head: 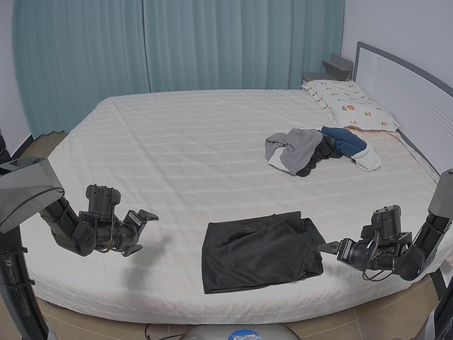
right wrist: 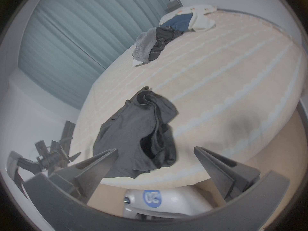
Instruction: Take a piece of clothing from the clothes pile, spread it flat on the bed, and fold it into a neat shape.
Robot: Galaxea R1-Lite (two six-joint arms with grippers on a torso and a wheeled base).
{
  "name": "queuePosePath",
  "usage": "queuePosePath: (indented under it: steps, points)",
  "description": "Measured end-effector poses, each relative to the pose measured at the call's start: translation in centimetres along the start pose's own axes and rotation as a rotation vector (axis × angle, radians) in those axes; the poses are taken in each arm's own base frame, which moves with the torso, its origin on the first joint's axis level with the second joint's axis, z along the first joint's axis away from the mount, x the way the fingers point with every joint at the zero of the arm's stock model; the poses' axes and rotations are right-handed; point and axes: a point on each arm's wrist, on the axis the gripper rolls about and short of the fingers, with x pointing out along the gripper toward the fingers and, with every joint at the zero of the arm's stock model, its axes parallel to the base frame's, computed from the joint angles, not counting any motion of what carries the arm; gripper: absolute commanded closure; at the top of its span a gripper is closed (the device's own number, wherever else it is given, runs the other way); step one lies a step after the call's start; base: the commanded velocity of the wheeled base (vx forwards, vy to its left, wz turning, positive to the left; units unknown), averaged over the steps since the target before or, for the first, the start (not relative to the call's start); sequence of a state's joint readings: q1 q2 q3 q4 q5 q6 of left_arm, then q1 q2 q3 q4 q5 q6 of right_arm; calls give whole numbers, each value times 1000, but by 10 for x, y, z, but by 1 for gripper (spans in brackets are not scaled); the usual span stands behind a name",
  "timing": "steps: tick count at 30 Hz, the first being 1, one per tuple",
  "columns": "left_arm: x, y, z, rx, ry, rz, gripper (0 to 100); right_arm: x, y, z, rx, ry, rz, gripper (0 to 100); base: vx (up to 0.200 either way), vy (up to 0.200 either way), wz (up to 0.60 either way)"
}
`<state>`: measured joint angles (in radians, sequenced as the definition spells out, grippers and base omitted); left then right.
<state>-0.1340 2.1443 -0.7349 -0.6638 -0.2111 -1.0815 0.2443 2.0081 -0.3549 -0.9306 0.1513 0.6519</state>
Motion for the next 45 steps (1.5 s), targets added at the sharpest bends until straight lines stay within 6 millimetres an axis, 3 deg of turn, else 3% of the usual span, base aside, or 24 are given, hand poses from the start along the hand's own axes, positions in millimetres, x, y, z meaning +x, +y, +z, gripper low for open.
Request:
queuePosePath:
  steps: [10, 11, 19, 34, 35, 41, 45]
  points:
    - [0, 0, 0, 0, -1, 1, 0, 26, 7, -2, 31, 68, 70, 0, 0, 0, 0]
    - [0, 0, 0, 0, -1, 1, 0, 29, 8, -3, 26, 71, 75, 100, 0, 0, 0]
    - [0, 0, 0, -1, -1, 1, 0, 43, 5, -15, -1, 93, 60, 100, 0, 0, 0]
    - [0, 0, 0, 0, -5, 2, 0, 29, -26, -13, 2, 91, -17, 100, 0, 0, 0]
    - [0, 0, 0, -1, -5, 2, 0, 29, -26, -13, 2, 92, -16, 0, 0, 0, 0]
    - [0, 0, 1, -2, -7, 1, 0, 30, -25, -15, -3, 102, -16, 0, 0, 0, 0]
    - [1, 0, 1, -2, -18, 7, 0, 27, -23, -6, 3, 54, 5, 0, 0, 0, 0]
